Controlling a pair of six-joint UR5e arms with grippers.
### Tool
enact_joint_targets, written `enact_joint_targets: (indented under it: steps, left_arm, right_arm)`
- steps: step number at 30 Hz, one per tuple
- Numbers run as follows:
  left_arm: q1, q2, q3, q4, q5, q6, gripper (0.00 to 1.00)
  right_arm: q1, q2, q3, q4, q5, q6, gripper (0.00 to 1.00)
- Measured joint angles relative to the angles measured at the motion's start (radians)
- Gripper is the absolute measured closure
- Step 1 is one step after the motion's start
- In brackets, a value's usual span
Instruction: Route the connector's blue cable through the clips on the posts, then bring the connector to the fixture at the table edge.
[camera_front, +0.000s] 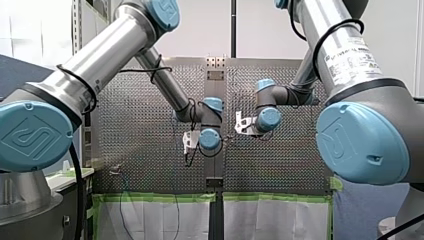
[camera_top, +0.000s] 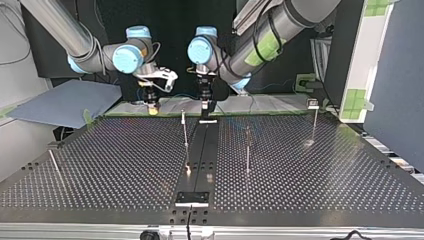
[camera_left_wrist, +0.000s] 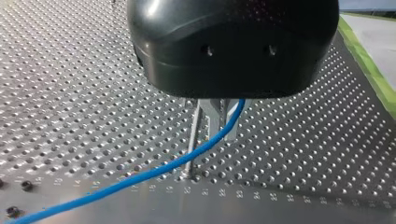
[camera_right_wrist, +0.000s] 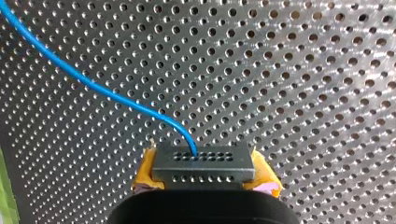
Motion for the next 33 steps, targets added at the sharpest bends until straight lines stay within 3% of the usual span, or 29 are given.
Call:
enact_joint_targets:
  steps: [12,23,33]
  left_arm:
    - [0.006,-0.015,0.042,-0.019,0.013,0.000,1.00]
    - [0.018,-0.016,0.044,-0.025,0.035,-0.002,1.00]
    - [0.041,-0.024,0.048,-0.031,0.060,-0.019,1.00]
  right_arm:
    - [-0.031,0.038,-0.011,-0.021,-0.056,-0.004,1.00]
    - [-0.059,0.049,-0.033,-0.024,-0.120,0.005,1.00]
    - [-0.080,0.049,-0.038,-0.032,-0.135,0.008,1.00]
